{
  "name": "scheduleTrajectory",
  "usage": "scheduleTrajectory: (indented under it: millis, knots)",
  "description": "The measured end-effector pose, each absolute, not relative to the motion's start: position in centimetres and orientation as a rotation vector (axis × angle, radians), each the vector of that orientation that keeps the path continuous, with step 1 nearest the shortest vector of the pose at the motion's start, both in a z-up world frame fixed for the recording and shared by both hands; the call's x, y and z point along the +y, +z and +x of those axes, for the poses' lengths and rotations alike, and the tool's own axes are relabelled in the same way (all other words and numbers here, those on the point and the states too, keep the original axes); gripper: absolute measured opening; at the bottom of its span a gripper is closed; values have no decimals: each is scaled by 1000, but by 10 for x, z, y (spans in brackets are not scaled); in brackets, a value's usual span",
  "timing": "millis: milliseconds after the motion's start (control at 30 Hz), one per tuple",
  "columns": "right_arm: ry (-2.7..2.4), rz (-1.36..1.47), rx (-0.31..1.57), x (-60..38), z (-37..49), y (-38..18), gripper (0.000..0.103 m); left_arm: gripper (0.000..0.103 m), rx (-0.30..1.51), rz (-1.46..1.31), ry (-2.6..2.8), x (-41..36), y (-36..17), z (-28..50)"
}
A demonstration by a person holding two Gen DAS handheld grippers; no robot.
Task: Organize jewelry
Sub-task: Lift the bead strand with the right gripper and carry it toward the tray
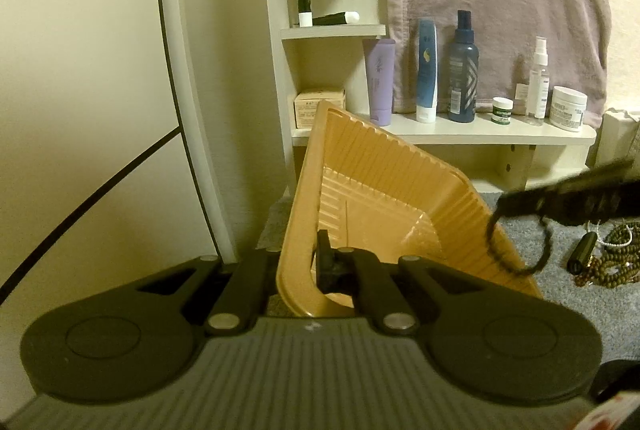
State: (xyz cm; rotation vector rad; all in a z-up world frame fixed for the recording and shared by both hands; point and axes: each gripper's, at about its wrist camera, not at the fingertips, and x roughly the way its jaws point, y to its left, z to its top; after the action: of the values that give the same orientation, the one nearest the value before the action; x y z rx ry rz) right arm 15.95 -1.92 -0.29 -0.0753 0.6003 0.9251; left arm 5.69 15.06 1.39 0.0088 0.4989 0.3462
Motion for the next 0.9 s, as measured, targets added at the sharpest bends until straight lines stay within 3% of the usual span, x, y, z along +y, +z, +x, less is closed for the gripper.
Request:
scheduleTrajectory:
  millis: [367,400,433,500,900]
  knots:
    - [952,-25,650,-8,154,-20,9,4,502,-6,347,153,14,57]
    - [947,-19,643,-10,153,-18,16,4,502,-7,347,153,13,57]
    - [939,-13,633,-13,152,-16,32,4,502,-10,348,153,13,57]
    - [928,8,615,-22,152,-12,48,4,504,-13,350,153,13,57]
    - [524,45,576,-128,139,-30,49,4,504,-10,349,152,14,58]
